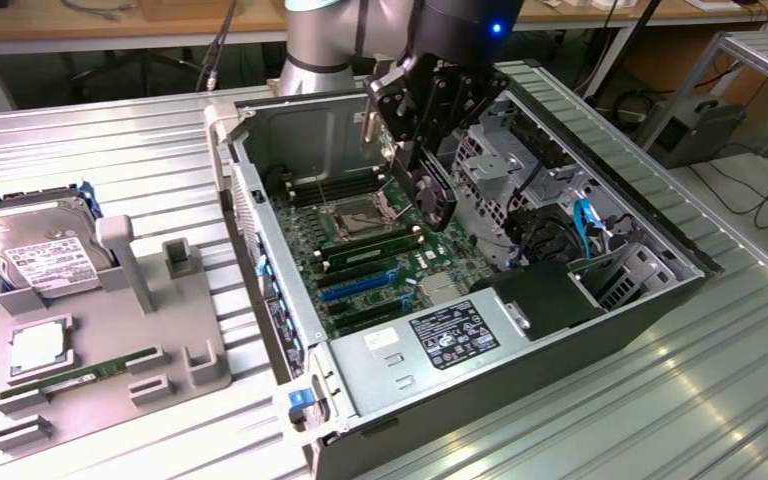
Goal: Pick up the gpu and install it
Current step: 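Insert the gpu into the slot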
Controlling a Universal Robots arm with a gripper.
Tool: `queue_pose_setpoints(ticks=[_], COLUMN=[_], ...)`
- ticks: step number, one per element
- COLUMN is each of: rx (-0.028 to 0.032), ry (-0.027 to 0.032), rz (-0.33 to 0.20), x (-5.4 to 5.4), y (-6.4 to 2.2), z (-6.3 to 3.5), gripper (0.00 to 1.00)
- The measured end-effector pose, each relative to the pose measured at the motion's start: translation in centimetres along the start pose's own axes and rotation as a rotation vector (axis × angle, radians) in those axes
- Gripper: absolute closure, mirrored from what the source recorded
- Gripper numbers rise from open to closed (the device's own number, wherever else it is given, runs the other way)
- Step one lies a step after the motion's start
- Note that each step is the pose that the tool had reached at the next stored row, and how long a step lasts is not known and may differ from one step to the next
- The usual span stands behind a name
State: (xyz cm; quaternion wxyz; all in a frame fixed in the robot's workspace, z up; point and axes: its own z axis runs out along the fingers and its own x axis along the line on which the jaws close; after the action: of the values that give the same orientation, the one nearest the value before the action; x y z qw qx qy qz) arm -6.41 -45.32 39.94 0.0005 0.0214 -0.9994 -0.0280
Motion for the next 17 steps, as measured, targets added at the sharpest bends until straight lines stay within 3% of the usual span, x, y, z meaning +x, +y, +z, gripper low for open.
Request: queue_pose_setpoints(ticks=[13,17], rx=[0.0000,-0.0006], ry=[0.0003,0.0052], rz=[-0.004,-0.093], x=[0.00,0.00], y=[0.00,0.00], z=[0.00,0.02], gripper=[0.74,0.74])
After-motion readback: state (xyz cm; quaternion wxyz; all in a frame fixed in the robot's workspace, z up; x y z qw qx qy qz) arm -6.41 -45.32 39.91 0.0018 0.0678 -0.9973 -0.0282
